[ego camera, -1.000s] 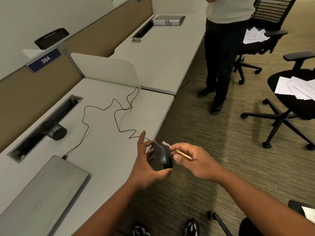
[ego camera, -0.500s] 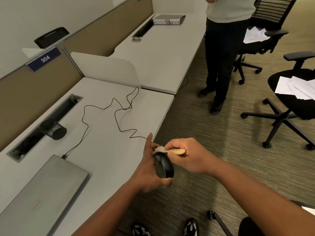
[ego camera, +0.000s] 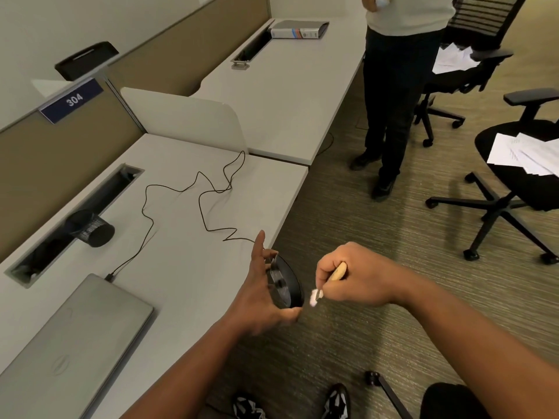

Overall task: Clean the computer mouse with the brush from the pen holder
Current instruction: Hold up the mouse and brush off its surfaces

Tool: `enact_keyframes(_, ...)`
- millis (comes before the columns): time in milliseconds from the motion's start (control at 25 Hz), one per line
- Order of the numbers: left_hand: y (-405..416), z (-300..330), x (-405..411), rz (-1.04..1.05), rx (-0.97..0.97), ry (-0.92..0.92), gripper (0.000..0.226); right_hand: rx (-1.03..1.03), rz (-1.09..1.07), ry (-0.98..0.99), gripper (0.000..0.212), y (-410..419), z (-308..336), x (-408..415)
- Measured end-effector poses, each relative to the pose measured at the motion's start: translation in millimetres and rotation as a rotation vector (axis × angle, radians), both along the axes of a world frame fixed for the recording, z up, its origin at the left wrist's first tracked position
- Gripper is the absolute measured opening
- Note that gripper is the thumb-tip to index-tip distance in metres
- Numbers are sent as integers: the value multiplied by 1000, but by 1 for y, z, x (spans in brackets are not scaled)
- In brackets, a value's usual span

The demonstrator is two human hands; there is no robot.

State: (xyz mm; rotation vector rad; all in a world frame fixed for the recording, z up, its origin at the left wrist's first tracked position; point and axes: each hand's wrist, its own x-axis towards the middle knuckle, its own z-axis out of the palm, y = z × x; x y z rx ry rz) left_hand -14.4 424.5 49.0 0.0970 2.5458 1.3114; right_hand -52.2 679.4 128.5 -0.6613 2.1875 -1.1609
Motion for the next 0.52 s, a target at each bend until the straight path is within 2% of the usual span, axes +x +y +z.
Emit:
enact_keyframes(200,1,-3,-3,-27,3,-12,162,-154,-205,111,20,-3,-6,-6)
enact_keyframes(360,1,-4,-4,-65,1,-3,161,-70,-164,155,23,-11,-12,-5)
enact_keyframes(520,-2,-7,-5,-47,-2,24,159,-71,-73,43,29,-6,-6,-6)
